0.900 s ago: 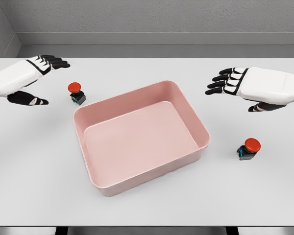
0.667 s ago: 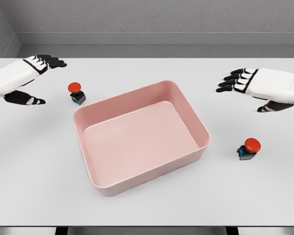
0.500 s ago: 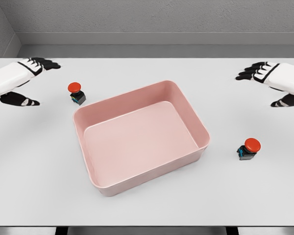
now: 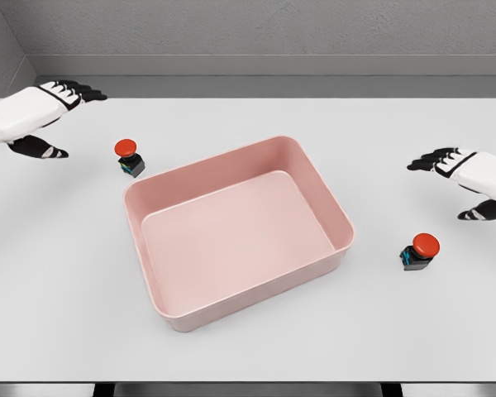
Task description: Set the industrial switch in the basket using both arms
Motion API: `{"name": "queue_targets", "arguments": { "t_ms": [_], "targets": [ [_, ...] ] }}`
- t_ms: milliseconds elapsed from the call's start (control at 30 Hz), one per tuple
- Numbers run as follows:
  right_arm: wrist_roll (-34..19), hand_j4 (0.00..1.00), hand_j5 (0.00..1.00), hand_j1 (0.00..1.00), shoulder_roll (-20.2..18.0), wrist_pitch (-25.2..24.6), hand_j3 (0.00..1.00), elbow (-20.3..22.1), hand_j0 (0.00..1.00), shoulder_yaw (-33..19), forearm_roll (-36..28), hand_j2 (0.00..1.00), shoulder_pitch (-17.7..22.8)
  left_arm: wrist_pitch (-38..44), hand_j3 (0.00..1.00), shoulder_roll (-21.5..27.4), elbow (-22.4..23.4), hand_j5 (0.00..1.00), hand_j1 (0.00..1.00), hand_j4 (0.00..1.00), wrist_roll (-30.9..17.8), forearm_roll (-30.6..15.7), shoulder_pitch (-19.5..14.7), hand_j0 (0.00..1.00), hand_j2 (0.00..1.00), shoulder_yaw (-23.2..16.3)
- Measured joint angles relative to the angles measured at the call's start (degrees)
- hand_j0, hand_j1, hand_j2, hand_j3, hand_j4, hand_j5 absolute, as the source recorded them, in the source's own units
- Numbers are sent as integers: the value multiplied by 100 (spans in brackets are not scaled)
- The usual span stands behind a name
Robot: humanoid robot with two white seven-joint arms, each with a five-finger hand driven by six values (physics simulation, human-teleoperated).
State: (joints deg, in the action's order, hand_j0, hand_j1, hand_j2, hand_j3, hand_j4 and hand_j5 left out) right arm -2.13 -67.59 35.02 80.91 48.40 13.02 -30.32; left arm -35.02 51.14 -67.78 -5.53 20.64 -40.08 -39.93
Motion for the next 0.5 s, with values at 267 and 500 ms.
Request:
{"name": "queue_targets", "arguments": {
  "t_ms": [267,500],
  "targets": [
    [32,100,100,100,-549,0,100,507,100,119,-25,100,166,-1,100,-458,360,100,100,100,-133,285,-123,100,100,-98],
    [-12,100,100,100,-755,0,100,1138,100,120,-9,100,589,-1,100,-557,470,100,100,100,-152,336,-369,100,100,-401]
  ]
}}
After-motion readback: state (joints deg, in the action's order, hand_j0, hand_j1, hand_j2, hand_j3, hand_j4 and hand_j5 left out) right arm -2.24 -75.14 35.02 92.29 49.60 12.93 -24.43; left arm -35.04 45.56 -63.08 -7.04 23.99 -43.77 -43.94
